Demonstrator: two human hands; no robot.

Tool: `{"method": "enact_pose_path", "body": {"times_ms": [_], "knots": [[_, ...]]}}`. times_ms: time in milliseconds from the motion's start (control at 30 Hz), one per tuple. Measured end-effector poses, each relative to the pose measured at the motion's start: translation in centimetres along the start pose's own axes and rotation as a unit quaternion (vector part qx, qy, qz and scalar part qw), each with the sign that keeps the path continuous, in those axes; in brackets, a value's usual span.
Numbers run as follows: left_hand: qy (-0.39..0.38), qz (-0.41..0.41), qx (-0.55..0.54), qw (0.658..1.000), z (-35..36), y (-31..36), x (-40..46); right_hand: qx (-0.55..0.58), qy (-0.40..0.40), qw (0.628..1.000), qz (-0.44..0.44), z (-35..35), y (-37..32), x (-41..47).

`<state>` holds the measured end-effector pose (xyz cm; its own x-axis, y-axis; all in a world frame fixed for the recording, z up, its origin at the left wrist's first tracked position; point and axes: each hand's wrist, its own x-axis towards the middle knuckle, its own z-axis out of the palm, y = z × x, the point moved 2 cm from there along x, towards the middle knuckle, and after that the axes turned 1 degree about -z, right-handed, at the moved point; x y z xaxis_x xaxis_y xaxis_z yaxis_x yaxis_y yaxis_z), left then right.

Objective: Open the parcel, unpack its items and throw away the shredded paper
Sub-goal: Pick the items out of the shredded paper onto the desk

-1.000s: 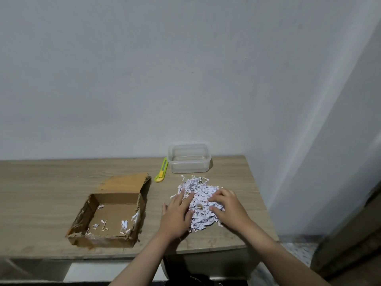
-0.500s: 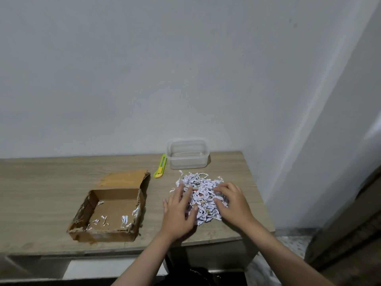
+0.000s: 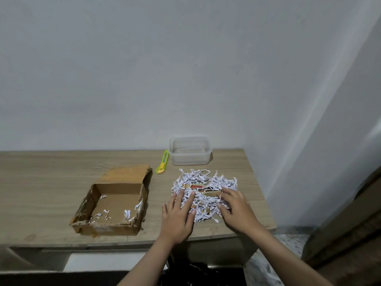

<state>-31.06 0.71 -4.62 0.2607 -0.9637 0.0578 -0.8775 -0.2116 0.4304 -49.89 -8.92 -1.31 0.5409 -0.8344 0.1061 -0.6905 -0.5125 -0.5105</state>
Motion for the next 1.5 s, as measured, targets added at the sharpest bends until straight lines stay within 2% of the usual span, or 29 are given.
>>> {"method": "enact_pose_path", "body": {"times_ms": [167, 267, 333, 467, 567, 633, 767, 933, 1100, 1367, 1500], "knots": [[0.031, -0.001, -0.023, 0.999, 0.0, -0.1, -0.1, 0.038, 0.064, 0.997, 0.0, -0.8, 0.2, 0.0], [0.053, -0.001, -0.038, 0.998, 0.0, -0.2, -0.2, 0.059, 0.137, 0.988, -0.025, -1.4, -0.7, 1.0], [0.066, 0.001, -0.046, 0.997, 0.0, -0.3, -0.2, 0.06, 0.147, 0.986, -0.048, -1.6, -1.9, 2.0], [0.086, 0.004, -0.053, 0.995, -0.1, -0.4, -0.4, 0.046, 0.061, 0.993, -0.086, -1.1, -4.4, 4.0], [0.091, 0.001, -0.059, 0.994, -0.2, -0.4, -0.5, 0.009, -0.017, 0.998, -0.06, -0.3, -5.4, 5.5], [0.095, -0.006, -0.067, 0.993, -0.2, -0.4, -0.5, -0.011, -0.054, 0.997, -0.049, 0.0, -5.9, 6.1], [0.101, -0.015, -0.085, 0.991, -0.2, -0.6, -0.5, -0.072, -0.101, 0.989, -0.083, 1.0, -6.6, 5.8], [0.098, -0.023, -0.085, 0.991, -0.2, -0.5, -0.3, -0.046, -0.109, 0.989, -0.094, 1.2, -6.1, 5.3], [0.118, -0.057, -0.106, 0.986, -0.2, -0.6, -0.2, -0.022, -0.066, 0.997, -0.046, 0.4, -5.0, 5.4], [0.134, -0.062, -0.096, 0.984, 0.4, -1.1, 0.1, -0.073, -0.041, 0.995, -0.048, -0.4, -5.9, 6.5], [0.138, -0.063, -0.08, 0.985, 0.8, -1.4, 0.4, -0.112, -0.077, 0.988, -0.078, 0.3, -7.6, 7.8]]}}
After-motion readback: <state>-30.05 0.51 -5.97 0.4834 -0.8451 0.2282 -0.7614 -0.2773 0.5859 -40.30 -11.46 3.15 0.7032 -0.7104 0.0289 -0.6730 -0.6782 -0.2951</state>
